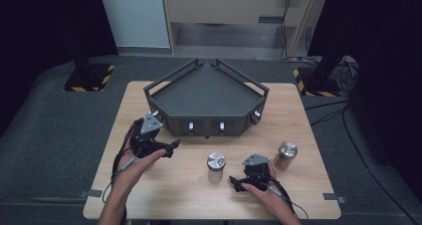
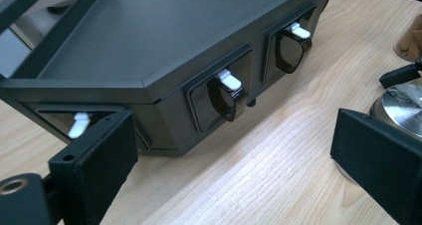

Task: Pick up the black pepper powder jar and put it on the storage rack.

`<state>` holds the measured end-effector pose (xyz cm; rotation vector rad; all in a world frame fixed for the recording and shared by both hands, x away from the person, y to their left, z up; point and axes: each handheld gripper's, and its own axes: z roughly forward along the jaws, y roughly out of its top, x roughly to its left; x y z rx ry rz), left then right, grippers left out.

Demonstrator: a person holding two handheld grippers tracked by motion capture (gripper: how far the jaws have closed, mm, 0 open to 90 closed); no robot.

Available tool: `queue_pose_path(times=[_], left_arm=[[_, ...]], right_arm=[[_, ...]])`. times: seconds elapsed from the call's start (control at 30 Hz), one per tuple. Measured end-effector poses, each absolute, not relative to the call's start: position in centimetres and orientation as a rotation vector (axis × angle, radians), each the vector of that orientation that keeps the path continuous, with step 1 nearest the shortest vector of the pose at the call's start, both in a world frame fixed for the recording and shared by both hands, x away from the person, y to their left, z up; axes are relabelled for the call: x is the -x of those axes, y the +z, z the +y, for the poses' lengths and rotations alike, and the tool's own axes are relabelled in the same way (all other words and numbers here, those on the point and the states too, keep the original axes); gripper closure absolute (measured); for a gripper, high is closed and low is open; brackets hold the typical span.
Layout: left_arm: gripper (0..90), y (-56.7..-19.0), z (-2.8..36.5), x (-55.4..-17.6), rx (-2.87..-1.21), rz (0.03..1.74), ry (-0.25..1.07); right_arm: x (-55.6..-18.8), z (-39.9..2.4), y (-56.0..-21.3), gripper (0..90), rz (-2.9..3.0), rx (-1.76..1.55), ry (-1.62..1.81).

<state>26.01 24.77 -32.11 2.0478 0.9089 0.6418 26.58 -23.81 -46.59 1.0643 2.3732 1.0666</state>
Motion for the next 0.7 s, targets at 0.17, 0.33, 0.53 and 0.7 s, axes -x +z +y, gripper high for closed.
queue_pose_path(times=[0.17, 0.33, 0.53, 0.7], left_arm=[[3.1, -31.6, 25.1, -26.0, -2.038, 0.916, 0.659], [3.1, -31.2, 25.7, -25.8, -2.027, 0.919, 0.671], [3.0, -31.0, 26.5, -25.5, -2.015, 0.925, 0.684], [2.9, -31.0, 27.3, -25.3, -2.005, 0.931, 0.694]], right_arm=[[-26.5, -23.8, -46.6, 0.5, 2.372, -1.066, 1.067], [-26.5, -23.8, -46.6, 0.5, 2.372, -1.064, 1.067], [-26.5, -23.8, -46.6, 0.5, 2.372, -1.064, 1.067], [-26.5, -23.8, -46.6, 0.5, 2.371, -1.064, 1.067]])
